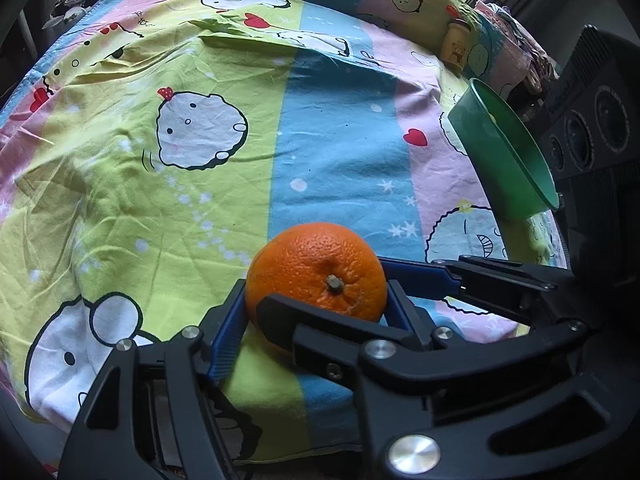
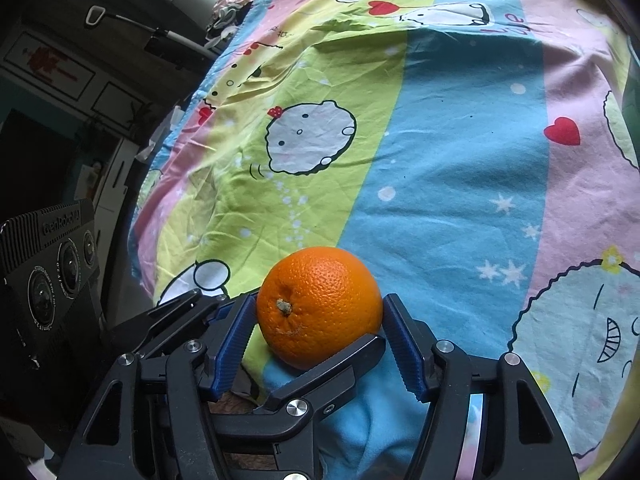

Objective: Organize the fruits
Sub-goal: 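Close the right tool around the orange, then lift the orange with the right tool and lower it into the basin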

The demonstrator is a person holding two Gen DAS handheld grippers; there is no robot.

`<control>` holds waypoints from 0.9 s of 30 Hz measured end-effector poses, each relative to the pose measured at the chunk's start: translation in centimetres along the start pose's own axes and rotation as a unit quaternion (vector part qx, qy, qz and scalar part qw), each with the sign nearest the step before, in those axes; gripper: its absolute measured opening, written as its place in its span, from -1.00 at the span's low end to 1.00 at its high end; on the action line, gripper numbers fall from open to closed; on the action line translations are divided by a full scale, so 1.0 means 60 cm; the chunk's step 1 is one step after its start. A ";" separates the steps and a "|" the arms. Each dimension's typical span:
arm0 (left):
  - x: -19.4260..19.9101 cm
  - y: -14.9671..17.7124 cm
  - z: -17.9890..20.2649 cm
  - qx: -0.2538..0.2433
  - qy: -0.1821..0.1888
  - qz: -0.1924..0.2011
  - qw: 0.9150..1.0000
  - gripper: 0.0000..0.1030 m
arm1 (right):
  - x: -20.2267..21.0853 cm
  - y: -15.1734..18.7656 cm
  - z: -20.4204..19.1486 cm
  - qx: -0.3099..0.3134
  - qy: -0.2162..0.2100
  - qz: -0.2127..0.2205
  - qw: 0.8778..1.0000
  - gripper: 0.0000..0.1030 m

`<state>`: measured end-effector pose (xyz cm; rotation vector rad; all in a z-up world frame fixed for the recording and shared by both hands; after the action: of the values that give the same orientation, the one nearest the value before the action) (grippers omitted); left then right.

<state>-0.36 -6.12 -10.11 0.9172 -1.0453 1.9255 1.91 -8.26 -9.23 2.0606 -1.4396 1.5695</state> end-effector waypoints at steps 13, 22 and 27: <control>0.016 -0.051 0.075 -0.053 0.002 0.049 0.997 0.28 | 0.074 -0.036 0.026 -0.002 0.024 0.071 0.997 0.31; 0.018 -0.092 0.159 -0.110 0.021 0.070 0.991 0.28 | 0.151 -0.060 0.076 -0.037 0.037 0.142 0.989 0.31; 0.009 -0.102 0.212 -0.140 0.038 0.067 0.987 0.28 | 0.198 -0.059 0.112 -0.062 0.056 0.178 0.980 0.31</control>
<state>7.58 -14.82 -2.30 0.6241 -1.3204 1.8440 8.68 -17.54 -1.03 1.6843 -1.8905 1.6364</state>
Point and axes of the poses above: each gripper's, at about its wrist camera, not at the fingertips, and x roughly against the way its jaws point, z to its right, y to its underside, the point moved 8 cm from there along -x, roughly the way its jaws point, and after that the axes turned 11 degrees about x, right-handed, at the moved point
